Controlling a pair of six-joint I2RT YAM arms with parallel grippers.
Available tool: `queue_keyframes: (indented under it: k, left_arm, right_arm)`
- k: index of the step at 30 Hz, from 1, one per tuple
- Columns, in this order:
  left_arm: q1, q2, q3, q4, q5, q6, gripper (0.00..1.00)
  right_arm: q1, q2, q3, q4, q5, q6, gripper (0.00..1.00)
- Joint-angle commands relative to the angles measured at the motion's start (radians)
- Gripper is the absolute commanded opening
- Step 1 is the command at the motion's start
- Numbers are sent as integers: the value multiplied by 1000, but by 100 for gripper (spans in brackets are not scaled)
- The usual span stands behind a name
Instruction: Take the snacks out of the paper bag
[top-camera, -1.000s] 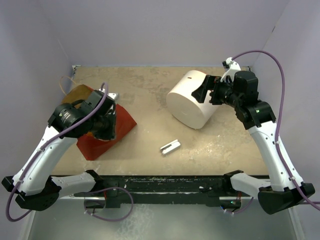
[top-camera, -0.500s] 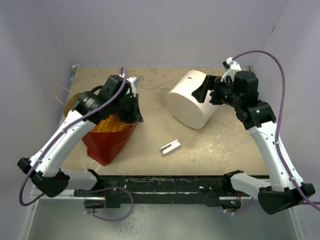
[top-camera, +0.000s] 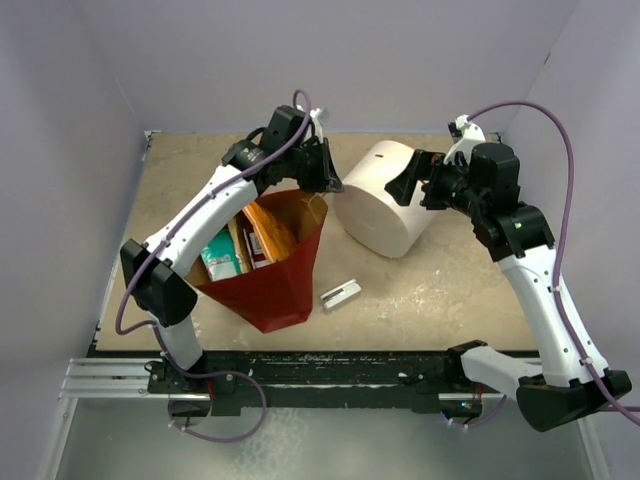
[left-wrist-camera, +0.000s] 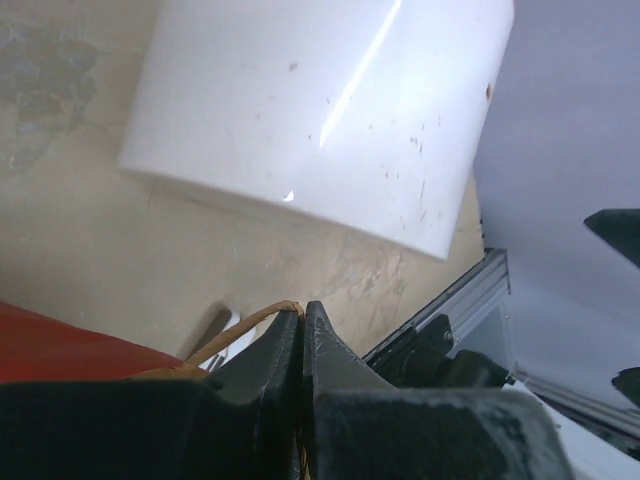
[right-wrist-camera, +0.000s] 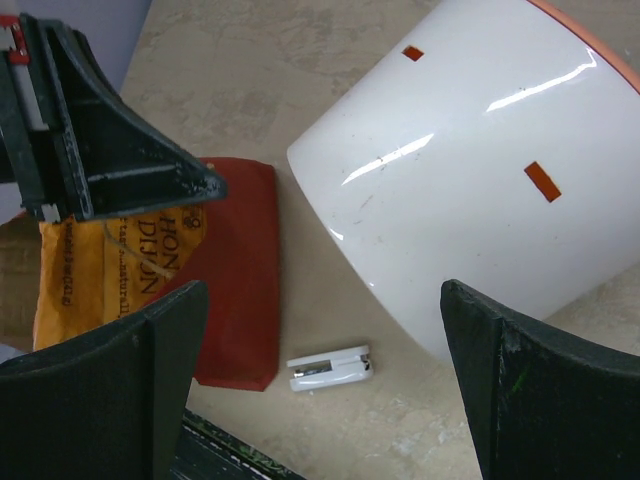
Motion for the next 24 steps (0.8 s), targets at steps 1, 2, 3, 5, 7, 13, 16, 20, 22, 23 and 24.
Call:
queue_keyframes:
  k: [1, 2, 3, 5, 7, 13, 16, 20, 22, 23, 24]
  left_arm:
    - [88, -11, 78, 173, 111, -47, 6]
    - [108, -11, 80, 182, 128, -52, 6]
    - [125, -11, 84, 191, 154, -55, 6]
    - [156, -10, 99, 188, 187, -49, 8]
    - [171, -13, 113, 179, 226, -25, 17]
    - [222, -65, 194, 56, 268, 64, 70]
    - [254, -127, 214, -24, 278, 118, 89]
    - [272, -205, 312, -232, 154, 263, 100]
    - [273, -248, 369, -333, 19, 324, 99]
    - [272, -289, 384, -368, -79, 349, 99]
    - [272, -327, 387, -392, -160, 361, 99]
  right_arm:
    - [3, -11, 40, 11, -36, 4, 99]
    - [4, -5, 43, 15, -49, 0, 99]
    - [8, 1, 47, 16, -59, -2, 99]
    - [25, 20, 63, 15, -68, -9, 99]
    - [64, 40, 83, 18, -70, -27, 99]
    - [203, 106, 141, 31, -43, -52, 96]
    - [305, 147, 179, 40, 11, -71, 95]
    - [484, 225, 251, 39, 146, -109, 95]
    - [569, 261, 283, 55, 222, -129, 95]
    - [614, 280, 300, 65, 258, -141, 95]
    - [657, 301, 315, 73, 288, -156, 95]
